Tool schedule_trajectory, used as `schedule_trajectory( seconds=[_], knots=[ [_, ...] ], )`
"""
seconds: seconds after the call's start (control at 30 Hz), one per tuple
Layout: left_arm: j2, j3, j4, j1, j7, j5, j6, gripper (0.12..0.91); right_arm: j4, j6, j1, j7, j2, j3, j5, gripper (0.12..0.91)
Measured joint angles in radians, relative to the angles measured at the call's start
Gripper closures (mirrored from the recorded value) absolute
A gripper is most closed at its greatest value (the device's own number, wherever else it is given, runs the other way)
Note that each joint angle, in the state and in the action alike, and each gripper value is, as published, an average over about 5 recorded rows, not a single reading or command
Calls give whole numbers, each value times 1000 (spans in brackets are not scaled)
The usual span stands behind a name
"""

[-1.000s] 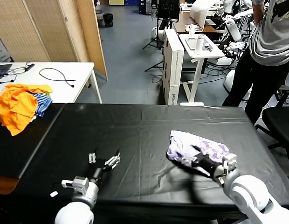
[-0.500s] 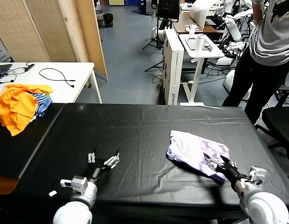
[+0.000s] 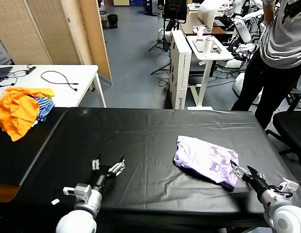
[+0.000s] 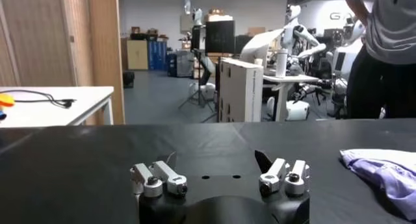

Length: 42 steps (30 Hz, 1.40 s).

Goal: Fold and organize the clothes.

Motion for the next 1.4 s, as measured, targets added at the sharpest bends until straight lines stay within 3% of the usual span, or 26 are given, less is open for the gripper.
schedule_trajectory(
  seconds=[0.07, 0.13, 0.47, 0.53, 0.6, 0.8, 0.93, 1.03, 1.2, 1.33, 1.4],
  knots=[
    [-1, 1, 0, 1, 0, 0, 0, 123, -16, 1, 13, -1, 4, -8, 1, 158],
    [-2, 1, 0, 2, -1, 0, 0, 123, -32, 2, 28, -3, 7, -18, 0, 239],
    [-8, -3, 0, 13, -2, 1, 0, 123, -99, 6, 101, -19, 8, -73, -29, 790],
    [-9, -3, 0, 15, -3, 2, 0, 123, -113, 6, 117, -24, 5, -85, -40, 872],
    [-11, -3, -1, 16, -3, 3, 0, 123, -128, 7, 136, -31, 0, -98, -55, 883],
    [-17, 1, 0, 17, -4, 10, 0, 123, -194, 7, 228, -62, -34, -152, -118, 881],
    [-24, 6, 2, 16, -5, 14, -1, 123, -249, 0, 306, -106, -66, -198, -152, 864],
    [-29, 6, 4, 20, -5, 15, -3, 123, -261, -8, 333, -140, -88, -213, -173, 742],
    [-36, 2, -1, 30, -6, 11, -8, 123, -182, 36, 277, -175, -116, -175, -256, 423],
    [-36, 2, -10, 36, -8, 4, -14, 123, -86, 136, 160, -179, -116, -128, -355, 192],
    [-35, 2, -17, 41, -15, 3, -21, 123, -46, 218, 92, -172, -109, -118, -387, 145]
  ],
)
